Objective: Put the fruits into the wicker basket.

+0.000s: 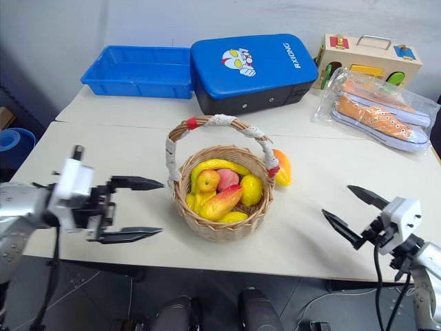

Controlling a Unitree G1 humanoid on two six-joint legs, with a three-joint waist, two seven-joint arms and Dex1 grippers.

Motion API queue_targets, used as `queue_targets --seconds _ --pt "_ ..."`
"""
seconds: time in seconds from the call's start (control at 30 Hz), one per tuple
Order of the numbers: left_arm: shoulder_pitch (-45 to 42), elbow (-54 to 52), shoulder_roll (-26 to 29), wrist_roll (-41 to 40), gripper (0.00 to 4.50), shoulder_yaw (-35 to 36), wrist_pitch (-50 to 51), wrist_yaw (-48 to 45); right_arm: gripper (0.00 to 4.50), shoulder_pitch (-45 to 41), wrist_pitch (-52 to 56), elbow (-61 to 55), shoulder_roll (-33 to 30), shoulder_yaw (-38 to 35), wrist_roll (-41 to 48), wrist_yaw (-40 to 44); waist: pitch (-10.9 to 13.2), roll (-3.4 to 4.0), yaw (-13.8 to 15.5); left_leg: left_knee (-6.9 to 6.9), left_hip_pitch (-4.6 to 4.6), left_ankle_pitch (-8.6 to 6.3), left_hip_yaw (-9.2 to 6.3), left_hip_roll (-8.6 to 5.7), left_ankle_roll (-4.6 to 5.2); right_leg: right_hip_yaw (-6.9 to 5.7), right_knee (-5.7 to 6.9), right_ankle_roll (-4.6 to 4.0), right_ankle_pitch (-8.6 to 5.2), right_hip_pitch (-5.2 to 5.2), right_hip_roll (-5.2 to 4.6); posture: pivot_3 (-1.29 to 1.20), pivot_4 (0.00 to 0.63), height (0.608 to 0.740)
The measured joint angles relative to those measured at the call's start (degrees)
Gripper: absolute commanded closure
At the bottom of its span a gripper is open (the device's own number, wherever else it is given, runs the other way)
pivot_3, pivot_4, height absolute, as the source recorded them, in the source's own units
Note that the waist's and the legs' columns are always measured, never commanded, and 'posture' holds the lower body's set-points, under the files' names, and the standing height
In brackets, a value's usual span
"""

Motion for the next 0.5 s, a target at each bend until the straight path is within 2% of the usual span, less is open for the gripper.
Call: queue_targets --seconds 0.13,0.23,0.3,0.43,0.5 --pt "3.5 10.8 1.4 1.7 0.03 8.7 -5.0 -3.2 0.00 -2.0 -5.4 11.9 -2.1 -0.7 -2.6 2.6 0.1 0.17 -0.7 -0.04 0.06 0.01 0.02 -0.04 0.06 0.00 -0.04 0.00 0.00 0.04 -0.02 0.00 0.150 0.740" --pt "4.6 21.9 2.3 6.2 0.03 10.7 -13.3 -7.2 0.00 -4.3 -6.1 15.9 -2.5 -1.1 -2.8 3.0 0.1 0.19 -1.2 -0.14 0.08 0.01 0.05 -0.03 0.04 0.00 -0.06 -0.01 0.00 0.01 -0.02 0.00 0.150 0.740" --pt "4.4 25.5 3.4 6.6 0.03 10.5 -13.7 -9.8 0.00 -7.4 -4.1 15.8 -2.6 -0.1 -2.2 3.8 0.1 0.18 -1.7 -0.14 0.02 0.01 0.07 -0.01 0.04 0.00 -0.05 -0.01 0.01 -0.03 -0.04 0.00 0.150 0.740" --pt "-2.0 25.0 4.7 2.0 0.03 8.6 -7.7 -10.5 0.00 -20.2 3.7 9.2 -2.7 6.8 -1.7 2.7 0.2 0.23 -2.7 -0.12 0.00 0.01 0.07 -0.02 0.04 0.00 0.13 0.04 0.04 -0.10 -0.09 0.00 0.150 0.740" --pt "-5.7 24.5 5.0 0.8 0.03 7.0 -5.1 -9.6 0.00 -28.5 12.7 7.6 -3.2 11.0 -3.5 -2.8 0.2 0.25 -2.6 -0.13 -0.07 0.01 0.04 0.00 -0.04 -0.01 0.24 0.03 0.03 -0.25 -0.07 0.00 0.150 0.740"
